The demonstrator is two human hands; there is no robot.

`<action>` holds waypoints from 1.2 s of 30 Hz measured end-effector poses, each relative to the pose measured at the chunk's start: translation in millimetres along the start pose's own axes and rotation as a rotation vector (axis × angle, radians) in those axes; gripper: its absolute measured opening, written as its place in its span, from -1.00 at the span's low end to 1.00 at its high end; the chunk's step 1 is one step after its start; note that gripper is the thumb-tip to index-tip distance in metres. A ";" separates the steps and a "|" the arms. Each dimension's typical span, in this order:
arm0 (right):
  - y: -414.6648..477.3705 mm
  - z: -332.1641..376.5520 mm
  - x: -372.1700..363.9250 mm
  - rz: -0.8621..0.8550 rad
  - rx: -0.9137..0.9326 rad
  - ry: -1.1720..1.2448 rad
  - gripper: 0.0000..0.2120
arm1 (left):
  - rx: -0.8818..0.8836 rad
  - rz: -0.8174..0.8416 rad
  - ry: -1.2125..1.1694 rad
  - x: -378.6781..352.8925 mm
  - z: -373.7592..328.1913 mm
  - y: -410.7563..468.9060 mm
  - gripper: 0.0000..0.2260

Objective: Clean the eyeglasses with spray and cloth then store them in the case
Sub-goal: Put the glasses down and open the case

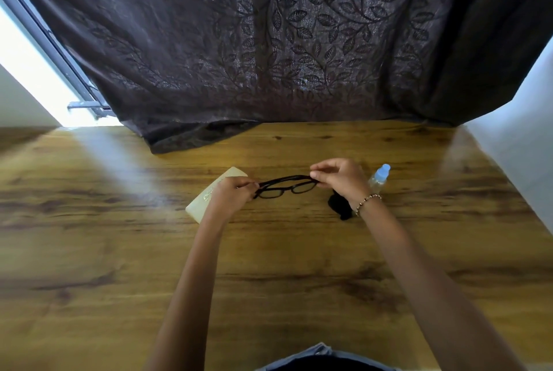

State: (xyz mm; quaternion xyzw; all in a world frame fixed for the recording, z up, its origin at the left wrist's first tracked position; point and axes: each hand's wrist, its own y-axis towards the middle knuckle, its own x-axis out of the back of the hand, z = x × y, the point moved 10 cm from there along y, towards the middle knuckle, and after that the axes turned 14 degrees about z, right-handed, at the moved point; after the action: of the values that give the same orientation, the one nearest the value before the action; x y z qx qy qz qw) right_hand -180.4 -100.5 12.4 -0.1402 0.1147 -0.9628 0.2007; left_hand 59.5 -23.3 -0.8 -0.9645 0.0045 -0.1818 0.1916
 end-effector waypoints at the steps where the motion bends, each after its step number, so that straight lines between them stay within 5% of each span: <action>1: 0.9 -1.5 -2.1 0.022 -0.015 -0.005 -0.89 | 0.008 0.003 -0.008 -0.6 1.2 -0.7 -0.86; 8: 6.9 -29.0 -16.2 0.131 -0.193 0.004 -0.89 | 0.124 0.182 -0.070 -18.3 31.3 -4.5 -0.89; 26: 15.6 -61.6 -36.9 0.153 -0.300 -0.252 -0.90 | 0.303 -0.009 0.002 -9.9 90.0 -11.4 -0.83; 30: 13.2 -26.4 -31.9 0.047 -0.157 -0.769 -0.85 | 0.175 -0.131 0.108 14.3 79.9 -25.6 -0.82; 33: 15.4 3.8 -52.7 0.045 0.040 -0.794 -0.87 | -0.013 -0.391 0.300 48.0 58.0 -52.5 -0.73; 36: 25.4 29.8 -97.5 0.212 0.201 -0.800 -0.92 | -0.029 -0.504 0.461 70.2 60.3 -68.8 -0.39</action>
State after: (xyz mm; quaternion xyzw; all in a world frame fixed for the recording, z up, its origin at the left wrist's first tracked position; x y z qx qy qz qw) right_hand -76.2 -87.3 11.4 -0.4697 -0.0528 -0.8130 0.3401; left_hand 142.1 57.1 -2.6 -0.8715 -0.1882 -0.4364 0.1210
